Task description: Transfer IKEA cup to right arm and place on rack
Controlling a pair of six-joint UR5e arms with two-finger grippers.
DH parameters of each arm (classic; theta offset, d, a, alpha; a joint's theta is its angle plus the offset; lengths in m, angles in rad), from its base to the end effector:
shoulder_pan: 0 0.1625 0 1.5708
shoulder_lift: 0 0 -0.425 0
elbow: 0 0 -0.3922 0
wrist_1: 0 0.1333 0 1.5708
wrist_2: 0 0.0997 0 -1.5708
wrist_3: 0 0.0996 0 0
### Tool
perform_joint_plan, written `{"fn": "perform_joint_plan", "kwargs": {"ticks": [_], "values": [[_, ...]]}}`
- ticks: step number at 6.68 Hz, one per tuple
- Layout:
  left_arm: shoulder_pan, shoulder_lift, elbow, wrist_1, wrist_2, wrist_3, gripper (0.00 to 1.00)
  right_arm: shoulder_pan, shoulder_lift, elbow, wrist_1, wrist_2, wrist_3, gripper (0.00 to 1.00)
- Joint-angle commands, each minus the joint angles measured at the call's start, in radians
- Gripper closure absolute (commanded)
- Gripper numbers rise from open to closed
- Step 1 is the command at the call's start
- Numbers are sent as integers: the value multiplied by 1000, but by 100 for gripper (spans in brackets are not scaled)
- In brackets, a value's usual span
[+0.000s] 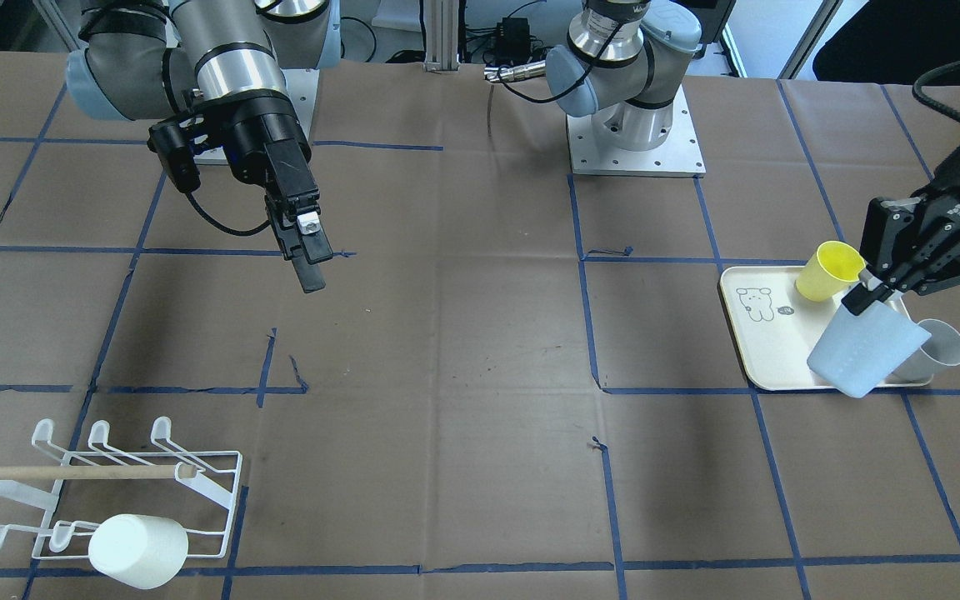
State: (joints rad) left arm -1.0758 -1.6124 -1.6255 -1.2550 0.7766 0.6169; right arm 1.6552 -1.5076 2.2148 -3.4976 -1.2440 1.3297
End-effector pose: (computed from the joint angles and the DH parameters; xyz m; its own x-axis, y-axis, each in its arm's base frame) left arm 0.0675 -0.5552 0.5030 -0.8314 0.3368 0.4419 0.0213 0.8141 -0.5803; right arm 0.2024 -0.4323 0.3930 -0.2474 0.2421 -0.9382 0.8848 0.4510 -0.1170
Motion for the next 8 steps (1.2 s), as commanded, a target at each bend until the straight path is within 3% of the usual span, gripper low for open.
{"fn": "perform_joint_plan", "kwargs": {"ticks": [1,3,4,6,8], "values": [[-89,9,-109,260,-224,6,100,0,0,-3,0,-5,0,0],[-195,23,-244,497,-244,6,100,0,0,-1,2,-5,2,0],[-225,11,-345,687,-305,4,100,0,0,-1,2,-5,3,0],[-246,-3,-543,1000,-313,3,99,0,4,-4,0,-6,20,0],[-277,-4,-608,1112,-322,7,99,0,4,-10,2,-2,171,0]]}}
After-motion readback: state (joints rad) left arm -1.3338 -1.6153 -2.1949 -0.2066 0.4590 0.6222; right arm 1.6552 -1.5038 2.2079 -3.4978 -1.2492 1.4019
